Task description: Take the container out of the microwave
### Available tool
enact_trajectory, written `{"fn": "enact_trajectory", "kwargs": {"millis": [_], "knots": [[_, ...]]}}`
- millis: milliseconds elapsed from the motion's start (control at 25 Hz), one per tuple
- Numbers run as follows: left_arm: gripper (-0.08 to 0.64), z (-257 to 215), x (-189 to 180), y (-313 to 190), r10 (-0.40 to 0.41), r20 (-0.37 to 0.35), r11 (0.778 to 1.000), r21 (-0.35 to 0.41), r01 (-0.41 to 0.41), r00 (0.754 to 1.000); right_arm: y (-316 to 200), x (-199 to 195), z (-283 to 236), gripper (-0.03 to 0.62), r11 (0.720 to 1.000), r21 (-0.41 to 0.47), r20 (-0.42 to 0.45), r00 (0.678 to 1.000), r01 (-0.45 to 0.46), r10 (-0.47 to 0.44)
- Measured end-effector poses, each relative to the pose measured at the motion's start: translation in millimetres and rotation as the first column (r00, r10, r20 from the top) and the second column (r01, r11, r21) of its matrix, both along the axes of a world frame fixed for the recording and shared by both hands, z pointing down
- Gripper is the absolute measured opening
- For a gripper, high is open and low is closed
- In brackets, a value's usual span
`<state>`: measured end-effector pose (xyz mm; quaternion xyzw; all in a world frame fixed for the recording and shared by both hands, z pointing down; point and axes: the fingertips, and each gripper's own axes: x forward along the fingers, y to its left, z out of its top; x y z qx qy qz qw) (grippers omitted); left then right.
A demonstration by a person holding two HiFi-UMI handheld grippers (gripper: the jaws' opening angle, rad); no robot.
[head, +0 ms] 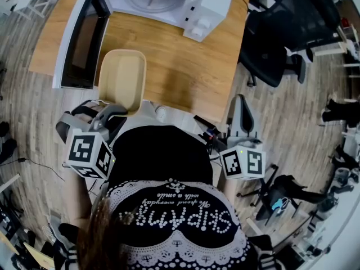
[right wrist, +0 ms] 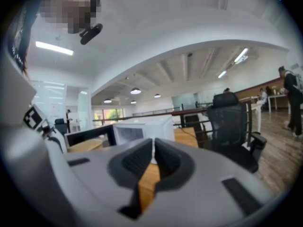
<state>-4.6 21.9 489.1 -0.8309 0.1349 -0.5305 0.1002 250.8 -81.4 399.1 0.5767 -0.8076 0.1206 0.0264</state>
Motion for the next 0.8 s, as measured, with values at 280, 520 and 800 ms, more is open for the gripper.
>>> {"fn": "enact_trajectory", "kwargs": {"millis": [280, 520, 800], "knots": [[0.038, 1.0, 2.1, -0.1, 0.006, 0.015, 1.0, 0.003, -0.006, 1.0, 2.1, 0.7, 1.7, 0.037, 1.0, -0.003, -0.018, 1.0, 0.011, -0.011], [0.038, 2.0, 2.6, -0.3, 0.007, 0.022, 1.0, 0.002, -0.007, 1.0, 2.5, 1.3, 3.0, 0.035, 1.0, -0.009, -0.015, 1.0, 0.015, -0.015], [0.038, -1.0, 5.6, -1.1, 0.014, 0.021, 1.0, 0.005, -0.014, 1.0, 2.6, 2.6, 3.0, 0.035, 1.0, -0.013, -0.016, 1.0, 0.015, -0.015]]}}
